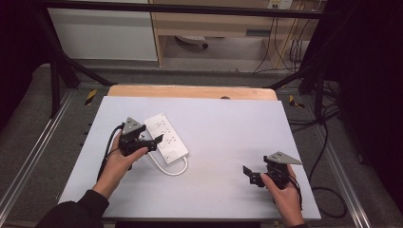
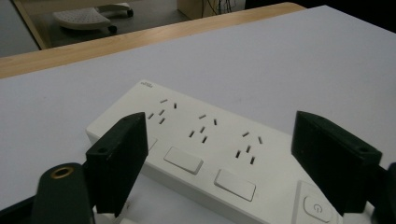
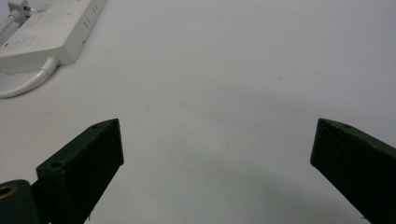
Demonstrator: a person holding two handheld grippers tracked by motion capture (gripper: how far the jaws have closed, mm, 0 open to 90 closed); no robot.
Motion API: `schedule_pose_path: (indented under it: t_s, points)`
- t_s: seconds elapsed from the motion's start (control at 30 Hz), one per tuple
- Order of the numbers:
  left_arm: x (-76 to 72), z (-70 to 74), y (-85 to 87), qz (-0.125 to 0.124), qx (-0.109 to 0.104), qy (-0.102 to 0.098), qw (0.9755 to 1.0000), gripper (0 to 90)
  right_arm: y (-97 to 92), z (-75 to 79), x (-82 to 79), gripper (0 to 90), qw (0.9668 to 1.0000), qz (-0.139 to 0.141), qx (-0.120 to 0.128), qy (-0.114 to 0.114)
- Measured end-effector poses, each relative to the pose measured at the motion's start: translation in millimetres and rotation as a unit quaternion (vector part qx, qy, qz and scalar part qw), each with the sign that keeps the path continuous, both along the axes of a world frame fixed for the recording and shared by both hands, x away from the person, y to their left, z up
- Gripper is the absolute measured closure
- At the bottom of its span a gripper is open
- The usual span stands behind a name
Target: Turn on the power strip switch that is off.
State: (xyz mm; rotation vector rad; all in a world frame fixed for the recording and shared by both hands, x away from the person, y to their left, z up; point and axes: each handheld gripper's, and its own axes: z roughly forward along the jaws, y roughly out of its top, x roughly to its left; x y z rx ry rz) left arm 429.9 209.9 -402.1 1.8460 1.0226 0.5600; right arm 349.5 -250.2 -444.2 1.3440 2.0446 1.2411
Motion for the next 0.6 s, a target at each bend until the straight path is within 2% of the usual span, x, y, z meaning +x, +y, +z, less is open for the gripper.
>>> schedule_pose_path:
  t_s: [0.27,0.5,0.6]
  points:
    - [0.2,-2.0,-3.1,0.000,0.014,0.008,0.9999,25.9,-1.0,0.6,-0.8,3.0,1.0000,-0.002,0.000,-0.001]
    - [2.1,-7.3,-6.7,-0.009,0.034,0.024,0.9991,30.6,-1.1,0.6,-0.7,3.0,1.0000,-0.002,0.000,-0.001]
    - [2.6,-8.3,-7.5,-0.009,0.035,0.025,0.9990,32.8,-1.4,0.7,-0.8,3.0,1.0000,-0.001,0.000,-0.001]
